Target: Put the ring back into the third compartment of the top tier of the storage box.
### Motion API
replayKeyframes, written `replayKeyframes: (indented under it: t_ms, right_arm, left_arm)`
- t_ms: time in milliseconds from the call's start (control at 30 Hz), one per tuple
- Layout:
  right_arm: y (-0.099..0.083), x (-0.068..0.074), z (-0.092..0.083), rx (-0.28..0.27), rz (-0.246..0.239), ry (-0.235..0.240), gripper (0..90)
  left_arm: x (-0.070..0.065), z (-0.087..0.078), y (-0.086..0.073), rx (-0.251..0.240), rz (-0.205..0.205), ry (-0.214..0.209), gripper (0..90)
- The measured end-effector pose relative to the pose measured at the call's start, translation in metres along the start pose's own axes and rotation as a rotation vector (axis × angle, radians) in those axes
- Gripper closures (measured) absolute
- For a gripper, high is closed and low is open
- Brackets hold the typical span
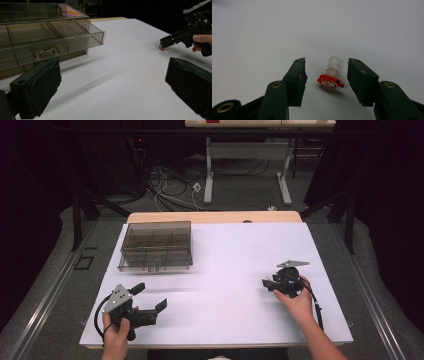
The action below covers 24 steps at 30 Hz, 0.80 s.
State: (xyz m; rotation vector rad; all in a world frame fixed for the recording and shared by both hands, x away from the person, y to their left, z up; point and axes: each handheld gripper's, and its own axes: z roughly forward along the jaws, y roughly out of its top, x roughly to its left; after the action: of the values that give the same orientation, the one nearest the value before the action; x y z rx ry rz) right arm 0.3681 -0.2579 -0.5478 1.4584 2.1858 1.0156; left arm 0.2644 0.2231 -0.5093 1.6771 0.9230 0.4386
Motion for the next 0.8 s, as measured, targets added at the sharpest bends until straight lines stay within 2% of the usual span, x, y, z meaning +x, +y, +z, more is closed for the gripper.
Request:
replayKeyframes:
  t_ms: [267, 500, 800]
  right_arm:
    - [-0.0015, -0.0001, 0.0042, 0.012, -0.002, 0.002, 52.4]
    - [-0.003, 0.0025, 0.0082, 0.031, -0.028, -0.001, 55.8]
    - [-0.0034, 0.0031, 0.008, 0.027, -0.045, -0.012, 65.0]
  left_arm:
    - [0.0016, -0.0011, -0.0003, -0.001, 0.0, 0.005, 0.5]
    - [0.0021, -0.0018, -0.0008, -0.005, -0.01, 0.006, 0.5]
    - [0.0036, -0.0025, -0.0009, -0.005, -0.008, 0.008, 0.5]
